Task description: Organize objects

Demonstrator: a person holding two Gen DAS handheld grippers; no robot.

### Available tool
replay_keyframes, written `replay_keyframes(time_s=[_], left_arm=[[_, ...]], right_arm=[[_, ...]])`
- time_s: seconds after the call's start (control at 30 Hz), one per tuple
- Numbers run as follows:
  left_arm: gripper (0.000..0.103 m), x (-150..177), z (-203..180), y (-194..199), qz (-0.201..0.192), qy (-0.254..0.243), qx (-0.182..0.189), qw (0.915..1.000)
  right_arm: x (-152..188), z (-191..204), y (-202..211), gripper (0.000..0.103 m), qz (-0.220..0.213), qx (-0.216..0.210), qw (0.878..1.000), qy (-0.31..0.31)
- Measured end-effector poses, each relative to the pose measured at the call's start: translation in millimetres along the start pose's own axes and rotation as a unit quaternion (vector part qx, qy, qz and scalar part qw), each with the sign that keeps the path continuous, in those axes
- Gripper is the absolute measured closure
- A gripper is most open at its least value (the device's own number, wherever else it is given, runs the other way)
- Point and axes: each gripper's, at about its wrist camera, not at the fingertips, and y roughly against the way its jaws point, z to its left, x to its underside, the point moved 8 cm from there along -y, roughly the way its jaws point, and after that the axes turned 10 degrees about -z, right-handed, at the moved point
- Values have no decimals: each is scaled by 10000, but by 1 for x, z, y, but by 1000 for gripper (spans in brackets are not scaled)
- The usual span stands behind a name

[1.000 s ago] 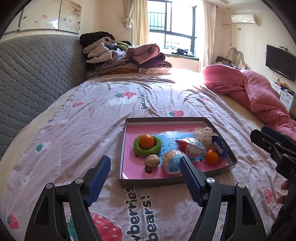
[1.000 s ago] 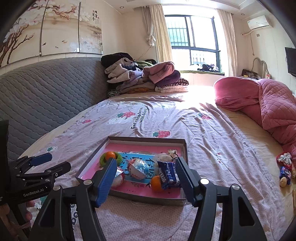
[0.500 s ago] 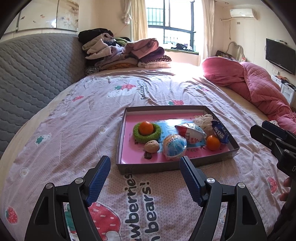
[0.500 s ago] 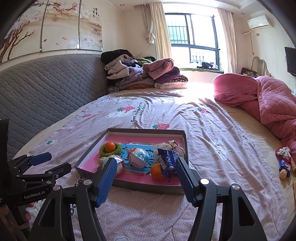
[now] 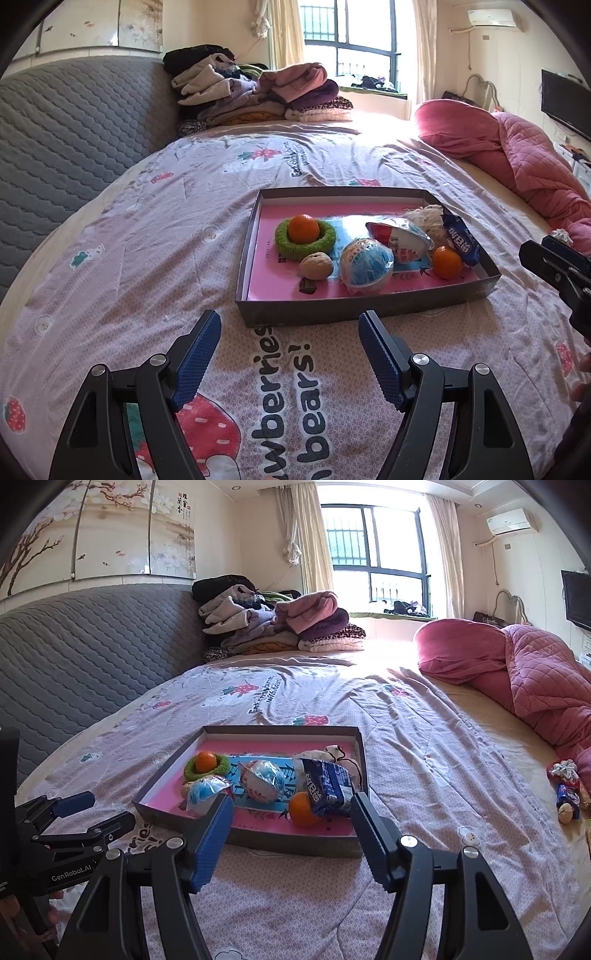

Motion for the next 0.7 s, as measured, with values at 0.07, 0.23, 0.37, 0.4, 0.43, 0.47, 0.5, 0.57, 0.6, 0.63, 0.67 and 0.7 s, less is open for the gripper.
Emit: replay_keyframes(time_s=[0.07,0.23,0.37,0.4,0.43,0.47,0.5,0.57,0.6,0.63,0.67,0.7], left_arm=[[25,4,0,-3,24,-7,-32,10000],[25,14,3,-9,137,45,-51,9999],[25,16,2,-9,130,40,-39,9999],[25,16,3,-8,120,50,-22,9999],[25,16,3,-7,111,61,-22,9999],[25,15,2,-7,100,66,-7,9999],[25,16,2,-6,94,67,9,9999],[25,16,2,-4,71,77,24,9999],[25,17,2,-4,76,74,29,9999],[25,18,2,-4,83,76,17,9999],[25,19,3,-4,87,80,19,9999],[25,20,3,-5,91,88,28,9999]], right_arm=[[6,0,-2,38,45,28,10000,29],[20,-1,-8,38,219,30,9998,2],[23,-3,-9,38,248,37,9997,-9],[24,-2,-9,38,230,27,9997,-25],[24,-2,-8,38,212,11,9998,-37],[25,-2,-7,38,206,15,9998,-46],[25,-2,-6,38,196,8,9998,-63],[26,-1,-5,38,168,-29,9998,-91],[26,-1,-4,38,165,-26,9998,-96],[26,0,-4,38,160,-33,9998,-97],[27,0,-3,38,160,-43,9998,-95],[28,0,-3,38,163,-35,9998,-100]])
